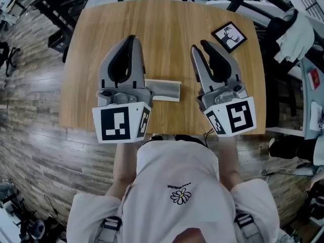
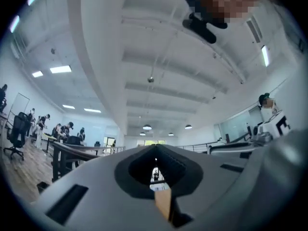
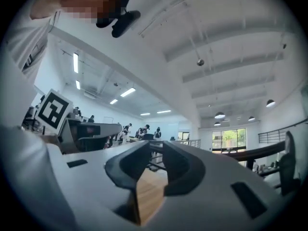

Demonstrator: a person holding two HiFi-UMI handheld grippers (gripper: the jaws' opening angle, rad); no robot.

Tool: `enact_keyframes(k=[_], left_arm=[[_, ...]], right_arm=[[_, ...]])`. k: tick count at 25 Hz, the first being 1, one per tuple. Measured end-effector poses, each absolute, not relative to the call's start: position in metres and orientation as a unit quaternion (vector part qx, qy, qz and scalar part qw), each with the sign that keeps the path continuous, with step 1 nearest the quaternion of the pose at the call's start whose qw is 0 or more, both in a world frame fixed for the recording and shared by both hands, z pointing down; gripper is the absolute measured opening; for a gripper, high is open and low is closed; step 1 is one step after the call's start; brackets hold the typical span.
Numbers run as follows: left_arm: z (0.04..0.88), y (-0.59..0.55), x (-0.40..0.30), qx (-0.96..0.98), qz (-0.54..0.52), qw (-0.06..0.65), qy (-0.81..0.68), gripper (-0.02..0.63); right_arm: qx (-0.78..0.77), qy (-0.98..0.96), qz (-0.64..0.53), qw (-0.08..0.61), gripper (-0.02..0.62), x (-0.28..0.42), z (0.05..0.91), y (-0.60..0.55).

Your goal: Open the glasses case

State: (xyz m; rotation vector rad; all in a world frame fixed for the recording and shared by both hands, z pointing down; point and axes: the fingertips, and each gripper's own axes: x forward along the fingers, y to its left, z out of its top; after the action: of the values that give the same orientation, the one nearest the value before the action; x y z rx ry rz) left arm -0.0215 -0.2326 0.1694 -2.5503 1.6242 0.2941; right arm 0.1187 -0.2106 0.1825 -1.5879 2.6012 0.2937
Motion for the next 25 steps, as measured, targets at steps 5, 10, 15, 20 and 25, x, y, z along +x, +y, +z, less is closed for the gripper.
enact_keyframes(k=[5,10,15,20,25], left_arm=[[0.176,-0.220,-0.011,-0.822,0.133,0.044,0.551,0.018],[0.174,-0.211,-0.003,-0.823,0.116,0.090,0.548,0.017],[0.182,-0.210,-0.003,-0.821,0.090,0.109,0.553,0.017],[0.187,-0.210,0.000,-0.822,0.082,0.106,0.553,0.017],[0.191,-0.209,0.005,-0.823,0.076,0.107,0.552,0.017]], right_arm=[[-0.613,0.774,0.133,0.088,0.008,0.151,0.180,-0.187],[-0.643,0.752,0.121,0.082,0.006,0.162,0.199,-0.176],[-0.637,0.760,0.114,0.060,0.006,0.155,0.209,-0.177],[-0.633,0.765,0.108,0.055,0.006,0.155,0.212,-0.176],[-0.628,0.769,0.110,0.045,0.006,0.154,0.215,-0.174]])
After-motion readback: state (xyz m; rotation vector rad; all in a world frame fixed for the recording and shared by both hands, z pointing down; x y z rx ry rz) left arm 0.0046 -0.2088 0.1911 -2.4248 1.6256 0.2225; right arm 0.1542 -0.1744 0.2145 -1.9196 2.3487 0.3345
